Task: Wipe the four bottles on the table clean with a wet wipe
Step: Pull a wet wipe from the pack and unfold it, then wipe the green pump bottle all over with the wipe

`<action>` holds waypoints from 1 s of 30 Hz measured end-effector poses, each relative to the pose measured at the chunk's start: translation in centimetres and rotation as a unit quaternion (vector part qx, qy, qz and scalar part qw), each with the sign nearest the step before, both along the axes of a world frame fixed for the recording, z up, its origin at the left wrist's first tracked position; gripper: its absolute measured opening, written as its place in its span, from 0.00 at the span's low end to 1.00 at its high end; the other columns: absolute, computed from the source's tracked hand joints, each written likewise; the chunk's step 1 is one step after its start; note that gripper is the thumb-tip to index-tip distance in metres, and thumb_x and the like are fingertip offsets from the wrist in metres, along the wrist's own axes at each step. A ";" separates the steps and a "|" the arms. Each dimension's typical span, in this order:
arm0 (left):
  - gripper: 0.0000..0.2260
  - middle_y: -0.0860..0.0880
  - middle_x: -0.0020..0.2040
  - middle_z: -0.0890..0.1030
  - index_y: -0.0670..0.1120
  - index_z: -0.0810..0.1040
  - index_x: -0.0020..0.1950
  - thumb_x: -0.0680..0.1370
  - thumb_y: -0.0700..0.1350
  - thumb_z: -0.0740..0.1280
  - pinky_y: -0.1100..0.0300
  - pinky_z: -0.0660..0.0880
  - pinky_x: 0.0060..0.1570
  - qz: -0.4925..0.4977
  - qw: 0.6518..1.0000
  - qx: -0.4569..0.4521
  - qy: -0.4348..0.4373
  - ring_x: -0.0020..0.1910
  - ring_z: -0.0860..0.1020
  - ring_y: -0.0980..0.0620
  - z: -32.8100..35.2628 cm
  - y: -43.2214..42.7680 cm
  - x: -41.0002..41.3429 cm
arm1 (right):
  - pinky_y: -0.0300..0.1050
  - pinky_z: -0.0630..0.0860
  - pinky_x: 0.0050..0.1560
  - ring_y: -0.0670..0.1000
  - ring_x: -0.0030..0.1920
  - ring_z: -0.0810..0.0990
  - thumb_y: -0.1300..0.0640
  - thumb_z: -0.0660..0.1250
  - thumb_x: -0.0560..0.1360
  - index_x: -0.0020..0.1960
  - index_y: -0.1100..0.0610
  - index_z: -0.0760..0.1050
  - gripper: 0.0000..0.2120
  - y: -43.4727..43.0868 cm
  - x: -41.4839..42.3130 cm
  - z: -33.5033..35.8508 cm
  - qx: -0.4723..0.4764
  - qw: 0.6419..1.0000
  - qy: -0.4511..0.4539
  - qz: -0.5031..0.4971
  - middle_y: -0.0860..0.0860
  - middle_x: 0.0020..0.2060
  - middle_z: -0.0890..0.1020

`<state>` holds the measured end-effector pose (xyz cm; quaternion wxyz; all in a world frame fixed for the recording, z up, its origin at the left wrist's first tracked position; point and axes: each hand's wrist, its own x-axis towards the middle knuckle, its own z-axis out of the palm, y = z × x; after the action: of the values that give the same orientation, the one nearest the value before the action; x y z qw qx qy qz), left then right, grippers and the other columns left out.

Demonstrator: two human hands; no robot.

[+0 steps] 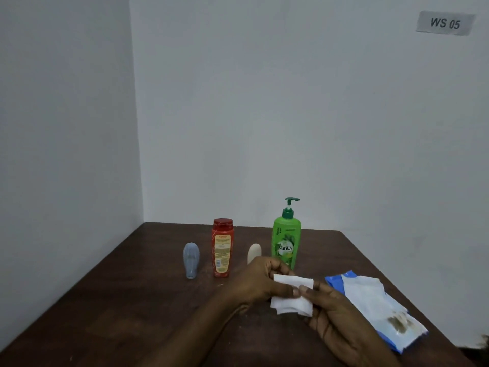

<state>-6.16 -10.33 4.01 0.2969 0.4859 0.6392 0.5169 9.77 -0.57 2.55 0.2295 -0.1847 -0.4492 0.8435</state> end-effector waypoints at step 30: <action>0.18 0.44 0.48 0.85 0.38 0.84 0.55 0.78 0.53 0.73 0.53 0.77 0.50 0.145 0.981 0.110 -0.070 0.48 0.83 0.46 2.7 14.6 -8.4 | 0.45 0.85 0.35 0.59 0.52 0.84 0.65 0.68 0.80 0.60 0.66 0.77 0.09 20.4 -11.0 -0.8 -0.004 0.947 0.081 -0.310 0.60 0.53 0.83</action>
<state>-14.51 4.23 6.66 0.2076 0.3806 0.6193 0.6546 -1.19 19.88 1.74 0.5143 -0.2466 -0.3463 0.7448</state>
